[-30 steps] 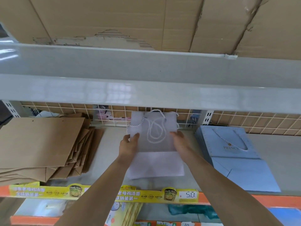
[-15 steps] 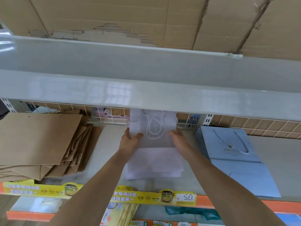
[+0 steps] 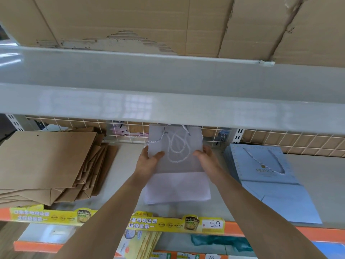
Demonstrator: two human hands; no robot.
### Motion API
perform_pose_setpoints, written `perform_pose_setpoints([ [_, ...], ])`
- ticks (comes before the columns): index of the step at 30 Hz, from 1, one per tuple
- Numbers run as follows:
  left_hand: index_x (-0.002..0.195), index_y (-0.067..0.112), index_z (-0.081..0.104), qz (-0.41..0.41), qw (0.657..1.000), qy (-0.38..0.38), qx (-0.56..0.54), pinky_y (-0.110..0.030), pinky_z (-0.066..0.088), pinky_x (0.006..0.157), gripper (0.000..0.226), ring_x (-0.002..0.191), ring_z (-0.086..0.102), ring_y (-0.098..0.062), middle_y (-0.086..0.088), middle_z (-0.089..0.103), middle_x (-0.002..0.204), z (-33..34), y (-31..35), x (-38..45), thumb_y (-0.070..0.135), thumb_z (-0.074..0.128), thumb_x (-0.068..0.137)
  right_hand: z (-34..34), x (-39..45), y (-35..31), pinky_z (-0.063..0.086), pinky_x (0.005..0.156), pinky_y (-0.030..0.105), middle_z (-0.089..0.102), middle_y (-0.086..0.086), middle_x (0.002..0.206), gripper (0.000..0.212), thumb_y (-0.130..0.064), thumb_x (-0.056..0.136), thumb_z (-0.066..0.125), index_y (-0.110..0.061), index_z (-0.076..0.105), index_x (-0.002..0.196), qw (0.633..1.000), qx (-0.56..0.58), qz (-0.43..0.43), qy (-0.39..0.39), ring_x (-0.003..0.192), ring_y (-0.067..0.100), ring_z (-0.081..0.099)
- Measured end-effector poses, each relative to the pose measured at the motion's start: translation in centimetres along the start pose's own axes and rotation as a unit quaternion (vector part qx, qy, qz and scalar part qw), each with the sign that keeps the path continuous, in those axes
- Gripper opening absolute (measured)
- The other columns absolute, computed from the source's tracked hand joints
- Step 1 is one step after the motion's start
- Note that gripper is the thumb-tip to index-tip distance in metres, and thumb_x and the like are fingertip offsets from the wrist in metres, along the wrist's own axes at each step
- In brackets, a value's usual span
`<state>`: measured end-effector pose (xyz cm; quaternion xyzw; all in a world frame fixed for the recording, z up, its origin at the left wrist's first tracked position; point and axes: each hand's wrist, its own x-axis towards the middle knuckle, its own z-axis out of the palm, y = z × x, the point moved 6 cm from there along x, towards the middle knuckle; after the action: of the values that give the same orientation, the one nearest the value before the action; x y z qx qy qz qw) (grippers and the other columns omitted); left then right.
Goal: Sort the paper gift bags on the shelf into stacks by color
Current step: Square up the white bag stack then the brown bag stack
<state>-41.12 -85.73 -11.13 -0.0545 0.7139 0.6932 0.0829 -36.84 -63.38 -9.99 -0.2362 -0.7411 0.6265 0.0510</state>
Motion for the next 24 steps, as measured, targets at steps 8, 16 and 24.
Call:
perform_pose_setpoints([
  [8, 0.146, 0.015, 0.037, -0.017, 1.0, 0.0, 0.01, -0.045, 0.041, 0.107, 0.075, 0.123, 0.053, -0.027, -0.008, 0.051, 0.14, -0.2, -0.4, 0.2, 0.041, 0.069, 0.083, -0.3, -0.9, 0.0, 0.044, 0.074, 0.029, 0.061, 0.002, 0.104, 0.04, -0.015, 0.085, 0.062, -0.013, 0.053, 0.124, 0.998, 0.045, -0.016, 0.027, 0.089, 0.018, 0.058],
  [16, 0.144, 0.022, 0.041, -0.011, 0.999, -0.003, 0.041, -0.043, 0.046, 0.102, 0.064, 0.114, 0.059, -0.026, -0.005, 0.058, 0.132, -0.2, -0.6, 0.5, 0.038, 0.066, 0.087, -0.1, -0.7, 0.9, 0.049, 0.082, 0.035, 0.064, 0.003, 0.111, 0.037, -0.02, 0.084, 0.063, -0.019, 0.054, 0.12, 1.0, 0.017, -0.009, 0.013, 0.096, 0.02, 0.061],
  [24, 0.151, 0.038, 0.022, -0.019, 0.99, -0.021, 0.137, -0.032, 0.04, 0.101, 0.066, 0.126, 0.048, -0.031, -0.01, 0.045, 0.144, 0.9, -0.8, 2.1, 0.048, 0.053, 0.093, 0.9, -0.3, 2.2, 0.044, 0.101, 0.041, 0.057, 0.0, 0.126, 0.054, -0.03, 0.092, 0.055, -0.027, 0.035, 0.142, 1.0, -0.006, -0.012, -0.014, 0.113, 0.023, 0.055],
])
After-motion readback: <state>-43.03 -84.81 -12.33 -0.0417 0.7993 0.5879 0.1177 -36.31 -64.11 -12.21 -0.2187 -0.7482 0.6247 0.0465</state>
